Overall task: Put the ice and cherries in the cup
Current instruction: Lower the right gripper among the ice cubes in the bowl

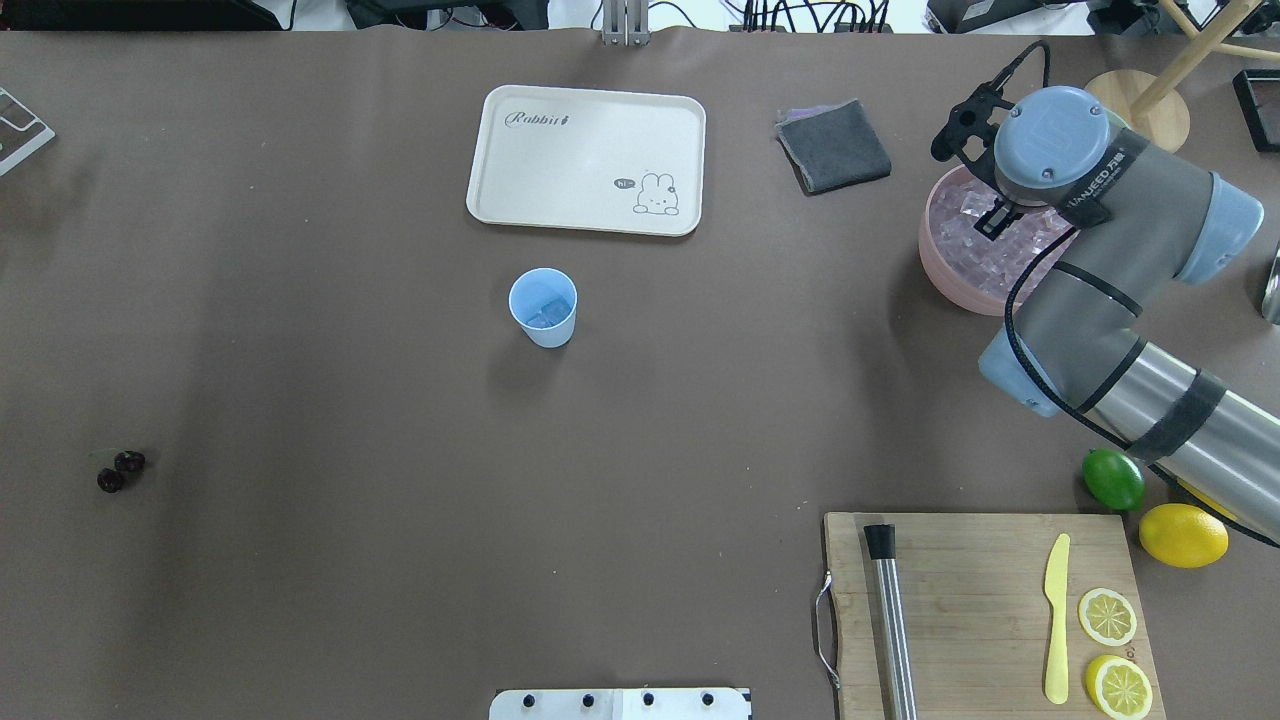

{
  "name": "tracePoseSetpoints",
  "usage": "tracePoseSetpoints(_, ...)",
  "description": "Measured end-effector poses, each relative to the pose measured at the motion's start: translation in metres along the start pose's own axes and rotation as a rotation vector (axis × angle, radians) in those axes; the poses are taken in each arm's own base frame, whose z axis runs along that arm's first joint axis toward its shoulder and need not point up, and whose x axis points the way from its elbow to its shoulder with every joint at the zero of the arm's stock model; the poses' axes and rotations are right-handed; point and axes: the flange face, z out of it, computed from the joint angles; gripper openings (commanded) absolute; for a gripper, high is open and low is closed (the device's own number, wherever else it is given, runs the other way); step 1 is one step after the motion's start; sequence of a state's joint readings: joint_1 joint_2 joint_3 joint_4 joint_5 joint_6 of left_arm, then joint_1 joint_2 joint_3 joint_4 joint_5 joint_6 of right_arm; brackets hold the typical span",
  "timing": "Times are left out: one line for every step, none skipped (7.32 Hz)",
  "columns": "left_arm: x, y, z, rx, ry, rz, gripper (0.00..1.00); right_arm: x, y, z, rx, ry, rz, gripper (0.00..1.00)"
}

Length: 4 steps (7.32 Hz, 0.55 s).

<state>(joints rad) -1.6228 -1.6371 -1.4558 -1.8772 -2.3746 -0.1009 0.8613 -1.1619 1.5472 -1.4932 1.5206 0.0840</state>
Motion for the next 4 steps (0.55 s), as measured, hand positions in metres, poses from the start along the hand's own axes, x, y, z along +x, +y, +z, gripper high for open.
tracePoseSetpoints(-0.001,0.002,0.001,0.003,0.0,0.002,0.98,-0.002,0.0,-0.001,0.001,-0.003,-0.002,0.57)
tracePoseSetpoints(-0.002,0.004,0.002,0.002,0.0,0.002,0.98,-0.004,-0.002,-0.006,0.009,-0.01,-0.004,0.69)
tracePoseSetpoints(-0.003,0.006,0.002,0.001,0.0,0.001,0.98,-0.004,-0.004,-0.014,0.02,-0.018,-0.002,0.7)
tracePoseSetpoints(-0.004,0.007,0.003,0.0,0.0,0.0,0.98,0.001,-0.004,-0.02,0.028,-0.042,0.009,0.7)
